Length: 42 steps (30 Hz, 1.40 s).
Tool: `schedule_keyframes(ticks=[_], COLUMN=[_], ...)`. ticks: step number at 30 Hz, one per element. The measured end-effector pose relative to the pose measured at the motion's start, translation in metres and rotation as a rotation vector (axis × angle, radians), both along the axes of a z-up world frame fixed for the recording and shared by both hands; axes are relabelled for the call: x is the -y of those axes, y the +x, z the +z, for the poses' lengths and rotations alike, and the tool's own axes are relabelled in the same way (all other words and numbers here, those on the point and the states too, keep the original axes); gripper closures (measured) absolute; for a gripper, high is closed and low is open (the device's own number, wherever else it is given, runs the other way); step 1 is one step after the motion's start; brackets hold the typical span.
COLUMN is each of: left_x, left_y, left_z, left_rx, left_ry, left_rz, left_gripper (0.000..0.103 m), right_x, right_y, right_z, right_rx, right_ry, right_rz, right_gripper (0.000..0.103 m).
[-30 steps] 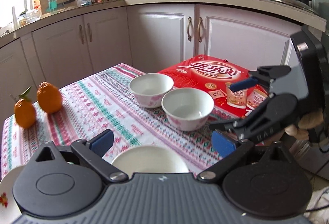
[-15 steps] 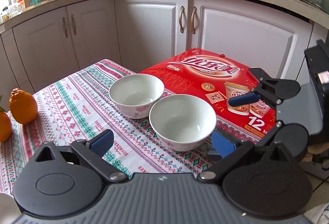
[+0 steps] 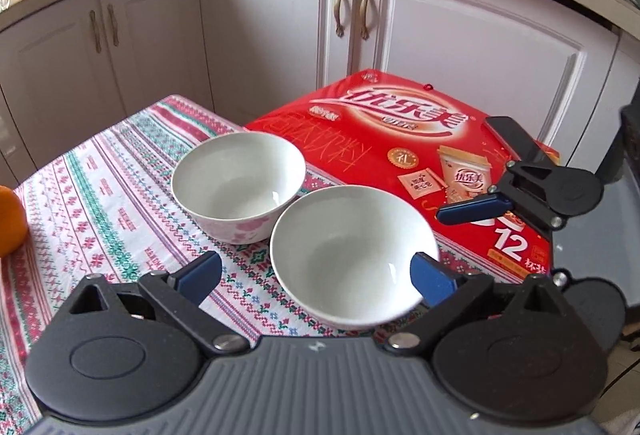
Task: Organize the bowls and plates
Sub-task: 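Grasp the rim of a pink-flowered white bowl with the left gripper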
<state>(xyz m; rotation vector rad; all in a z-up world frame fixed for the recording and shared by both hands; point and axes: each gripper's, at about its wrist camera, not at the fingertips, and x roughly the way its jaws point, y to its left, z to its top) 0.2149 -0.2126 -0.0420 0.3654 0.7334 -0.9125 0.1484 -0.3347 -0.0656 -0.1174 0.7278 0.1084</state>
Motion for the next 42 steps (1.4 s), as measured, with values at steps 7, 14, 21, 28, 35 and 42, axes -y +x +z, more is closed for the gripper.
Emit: schedule_keyframes(ticks=[7,14,21,28,35,42], left_x=[0.01,0.019,0.023,0.025,0.025,0.02], left_y=[0.017,0.022,0.027,0.027,0.028,0.027], left_z=[-0.006,-0.012,-0.014,-0.015,-0.014,-0.011], left_rx=[-0.032,-0.044,-0.071,-0.088,-0.103,-0.13], left_ry=[0.013,0.038,0.039,0.045,0.045,0.038], left_rz=[0.001,-0.021,-0.031,-0.056,-0.063,-0.064], left_gripper=[0.006,0.009,0.022,0.042,0.043,0.043], right_x=[0.001,0.0,0.003,0.006,0.004,0.002], right_y=[0.007,0.009,0.01,0.005,0.004,0.005], right_z=[-0.003,-0.004,-0.003,0.001,0.002,0.004], right_rx=[-0.008,-0.003,0.003,0.015,0.014,0.002], right_ry=[0.003,0.005,0.007,0.019,0.011,0.011], right_rz=[0.029,0.062,0.071,0.089,0.088,0.088], right_gripper=[0.0,0.0,0.004,0.013,0.014,0.014])
